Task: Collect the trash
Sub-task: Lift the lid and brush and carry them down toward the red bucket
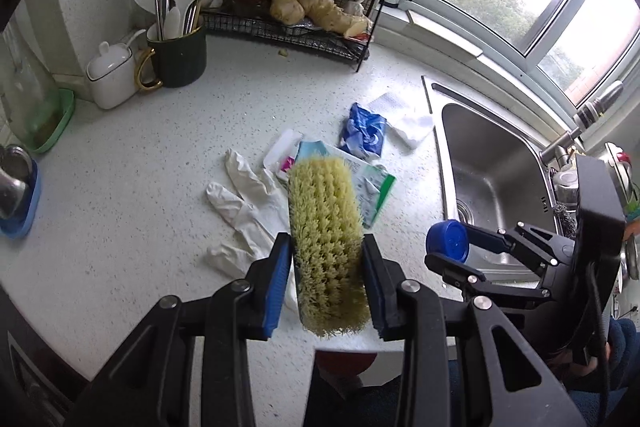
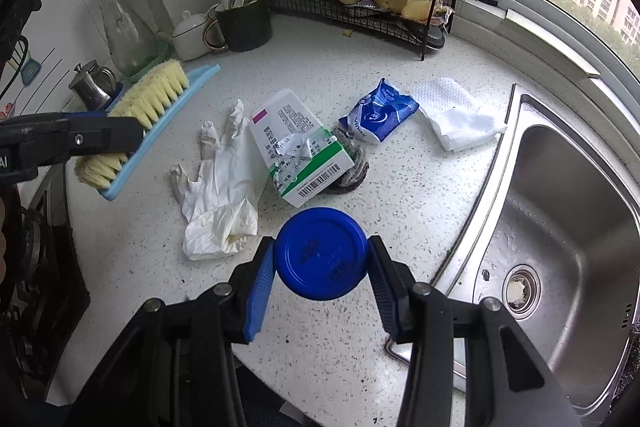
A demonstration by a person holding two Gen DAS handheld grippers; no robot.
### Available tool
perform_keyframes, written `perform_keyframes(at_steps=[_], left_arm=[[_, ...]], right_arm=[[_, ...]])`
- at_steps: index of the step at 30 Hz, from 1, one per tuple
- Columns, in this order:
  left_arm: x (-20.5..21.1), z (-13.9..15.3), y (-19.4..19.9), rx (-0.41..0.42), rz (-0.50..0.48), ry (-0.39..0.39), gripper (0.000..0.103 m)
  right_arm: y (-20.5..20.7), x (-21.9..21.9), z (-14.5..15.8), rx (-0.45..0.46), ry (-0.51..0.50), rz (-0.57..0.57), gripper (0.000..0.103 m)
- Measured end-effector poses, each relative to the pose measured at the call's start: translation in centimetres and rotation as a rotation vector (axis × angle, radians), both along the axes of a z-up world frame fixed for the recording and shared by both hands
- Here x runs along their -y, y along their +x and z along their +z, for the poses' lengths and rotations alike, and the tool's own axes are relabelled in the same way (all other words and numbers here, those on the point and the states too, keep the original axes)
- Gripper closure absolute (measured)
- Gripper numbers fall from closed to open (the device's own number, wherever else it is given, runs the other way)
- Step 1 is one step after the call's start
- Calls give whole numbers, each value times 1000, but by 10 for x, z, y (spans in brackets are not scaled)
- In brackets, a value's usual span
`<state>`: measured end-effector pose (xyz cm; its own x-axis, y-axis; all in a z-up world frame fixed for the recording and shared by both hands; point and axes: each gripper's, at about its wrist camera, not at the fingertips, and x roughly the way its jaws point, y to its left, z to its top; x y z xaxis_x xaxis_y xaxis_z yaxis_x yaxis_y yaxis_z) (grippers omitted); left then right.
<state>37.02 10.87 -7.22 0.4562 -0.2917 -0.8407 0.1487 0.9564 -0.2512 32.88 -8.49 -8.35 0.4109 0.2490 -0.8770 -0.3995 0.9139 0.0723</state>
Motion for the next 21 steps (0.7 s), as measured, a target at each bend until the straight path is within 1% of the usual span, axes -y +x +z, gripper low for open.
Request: perform_keyframes(at_steps=[5, 10, 13, 16, 17, 21], left_arm=[[15, 6, -36, 16, -5, 9, 71], [42, 10, -74, 34, -10, 15, 71], [59, 10, -100, 38, -7, 23, 71], [78, 8, -127, 25, -7, 24, 71], [85, 8, -139, 24, -7, 30, 76], [108, 2, -177, 10, -5, 51, 76]], right_arm=[[-24, 13, 16, 44, 11, 21, 60], [-52, 30, 28, 84, 25, 42, 60], [-70, 41, 30, 102, 27, 61, 60], [-94, 54, 32, 108, 27, 76, 60], [-103, 58, 32, 107, 27, 81, 60], [-137, 72, 31, 105, 20, 105, 60]])
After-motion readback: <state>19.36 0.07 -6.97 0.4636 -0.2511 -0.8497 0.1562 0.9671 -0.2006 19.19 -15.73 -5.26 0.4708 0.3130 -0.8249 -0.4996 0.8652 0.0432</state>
